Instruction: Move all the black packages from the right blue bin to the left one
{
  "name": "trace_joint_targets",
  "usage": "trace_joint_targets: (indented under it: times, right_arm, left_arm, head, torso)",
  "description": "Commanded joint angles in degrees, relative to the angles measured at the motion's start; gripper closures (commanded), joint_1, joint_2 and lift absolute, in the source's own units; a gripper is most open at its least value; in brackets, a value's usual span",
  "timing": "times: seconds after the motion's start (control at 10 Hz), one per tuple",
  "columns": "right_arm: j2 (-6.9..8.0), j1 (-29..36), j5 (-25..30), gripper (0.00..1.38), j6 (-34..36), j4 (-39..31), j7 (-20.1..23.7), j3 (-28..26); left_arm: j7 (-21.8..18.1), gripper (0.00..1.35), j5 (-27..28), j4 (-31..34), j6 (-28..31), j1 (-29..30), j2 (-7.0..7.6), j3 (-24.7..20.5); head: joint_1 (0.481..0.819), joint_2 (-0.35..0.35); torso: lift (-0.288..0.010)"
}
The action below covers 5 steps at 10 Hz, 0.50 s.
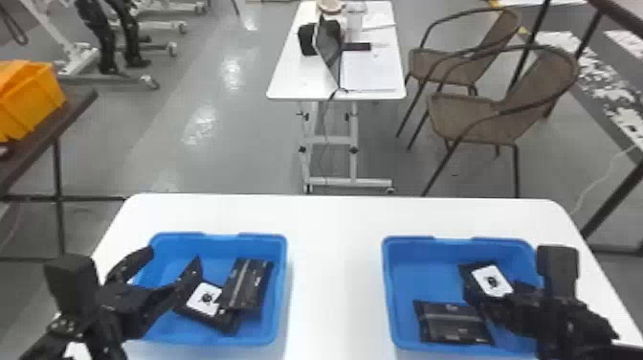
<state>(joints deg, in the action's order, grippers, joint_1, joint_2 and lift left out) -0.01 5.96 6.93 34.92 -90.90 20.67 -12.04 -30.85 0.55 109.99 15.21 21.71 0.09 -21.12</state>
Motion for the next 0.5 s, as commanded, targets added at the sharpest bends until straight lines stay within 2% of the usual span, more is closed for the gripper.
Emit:
trace_joint_targets:
  times: [0.0, 0.2, 0.4]
  right_arm:
    - [0.06, 1.24, 0.63, 0.16, 1.38, -1.39, -1.15, 0.09]
    - [0.06, 2.03, 2.12, 0.16, 2.25, -1.74, -2.74, -0.35]
    - [0.06, 1.42, 3.26, 0.16, 2.25, 1.16, -3.44, -0.61]
  left_arm:
    - [0.0, 0.2, -0.29, -0.13, 0.17, 0.0, -0.24, 0.11]
    - [0.0, 0.2, -0.64, -0.22, 0.26, 0.18, -0.24, 0.2]
    - [0.0, 0.2, -1.17, -0.57, 0.08, 0.18, -0.24, 0.2]
  head:
    - [0.695, 0.056]
    - [0.695, 0.038]
    - [0.695, 0.025]
  torso:
    - [-0.043]
    - [-0.043]
    - [-0.043]
